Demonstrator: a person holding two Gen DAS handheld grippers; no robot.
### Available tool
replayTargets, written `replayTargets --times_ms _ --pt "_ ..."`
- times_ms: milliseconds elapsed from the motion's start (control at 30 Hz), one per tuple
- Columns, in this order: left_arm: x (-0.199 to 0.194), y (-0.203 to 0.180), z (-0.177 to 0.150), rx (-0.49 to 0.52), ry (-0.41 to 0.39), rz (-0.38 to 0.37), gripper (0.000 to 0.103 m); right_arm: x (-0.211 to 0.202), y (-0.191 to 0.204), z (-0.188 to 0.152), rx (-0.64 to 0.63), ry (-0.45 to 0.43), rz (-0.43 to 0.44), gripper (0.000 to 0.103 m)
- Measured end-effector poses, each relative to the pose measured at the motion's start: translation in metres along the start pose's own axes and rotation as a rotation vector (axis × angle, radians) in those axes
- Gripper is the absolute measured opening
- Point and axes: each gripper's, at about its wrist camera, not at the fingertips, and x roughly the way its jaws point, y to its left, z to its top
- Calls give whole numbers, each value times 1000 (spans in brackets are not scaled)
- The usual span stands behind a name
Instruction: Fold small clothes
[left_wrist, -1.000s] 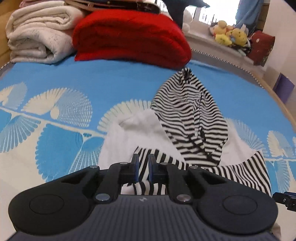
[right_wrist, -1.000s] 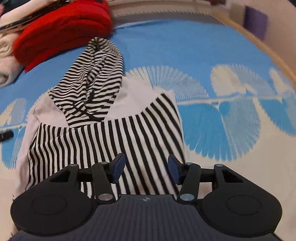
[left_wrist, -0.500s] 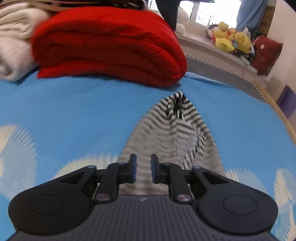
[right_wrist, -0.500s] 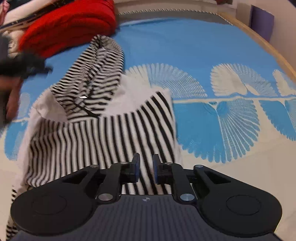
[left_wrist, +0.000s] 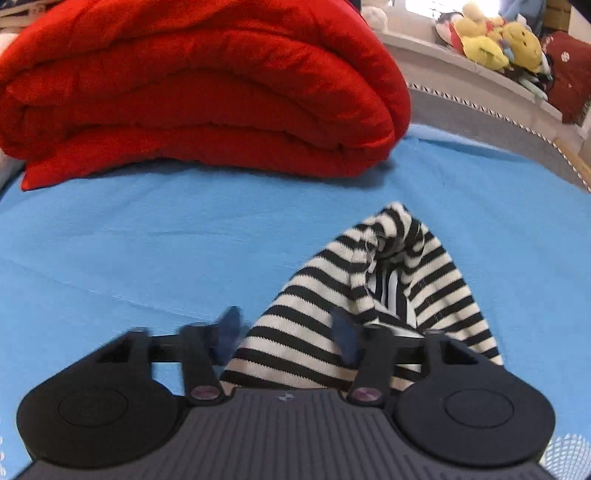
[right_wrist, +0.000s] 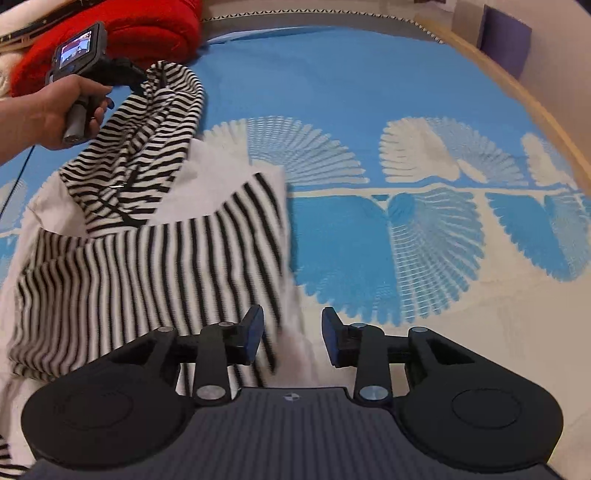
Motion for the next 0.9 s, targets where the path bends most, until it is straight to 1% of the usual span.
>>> replayTargets --times_ms 33,67,100,167,233,300,333,400,433,467,500,533,600,633,667,700,733,767,800,833,867,900 --pt "3 1 -2 -2 24 -6 22 1 -3 0 8 1 -11 36" --pt "4 3 -5 -6 36 -13 1 2 -5 1 21 2 -19 36" --pt "1 3 -8 -1 29 -22 1 3 -6 1 35 4 -19 36" --pt "-19 -1 -15 53 -24 -36 1 5 -4 3 43 7 -8 36" --pt "-50 -3 -26 97 -80 -68 1 4 0 3 29 7 -3 36" --pt "-95 -6 -47 165 -147 -98 1 0 1 6 30 -2 -7 36" --pt "-123 -4 -64 185 -178 -131 1 -2 1 8 39 -11 -8 36" --pt "-178 -2 -103 236 -216 -193 1 -6 -2 11 61 -24 -8 36" --pt "-210 3 -128 255 -236 -234 1 -9 -2 12 68 -30 -6 36" --pt "-242 10 -156 268 -237 -285 1 -11 -2 12 70 -35 -2 36" --pt "-274 19 -186 292 -226 -327 1 -14 -2 11 70 -41 6 36" --pt "-303 28 -215 312 -207 -341 1 -18 -3 10 72 -46 11 36" --pt "-346 51 -264 313 -138 -317 1 -24 -5 10 86 -56 17 36" --pt "-366 67 -286 282 -75 -299 1 -27 -6 10 96 -64 20 36" --pt "-377 79 -301 248 -5 -287 3 -30 -7 11 108 -72 22 36" --pt "-381 90 -312 214 100 -269 6 -33 -9 11 124 -81 26 36" --pt "-381 97 -319 190 191 -233 6 -36 -10 12 140 -89 31 36" --pt "-380 105 -321 151 244 -173 7 -38 -10 13 158 -96 40 36" --pt "-378 115 -317 79 242 -132 13 -40 -11 14 179 -103 50 36" --pt "-375 126 -310 -7 213 -143 20 -42 -10 14 200 -109 59 36" --pt "-369 135 -304 -79 194 -161 35 -42 -8 13 211 -113 65 36" --pt "-360 143 -299 -146 193 -166 36 -41 -5 13 214 -111 77 36"
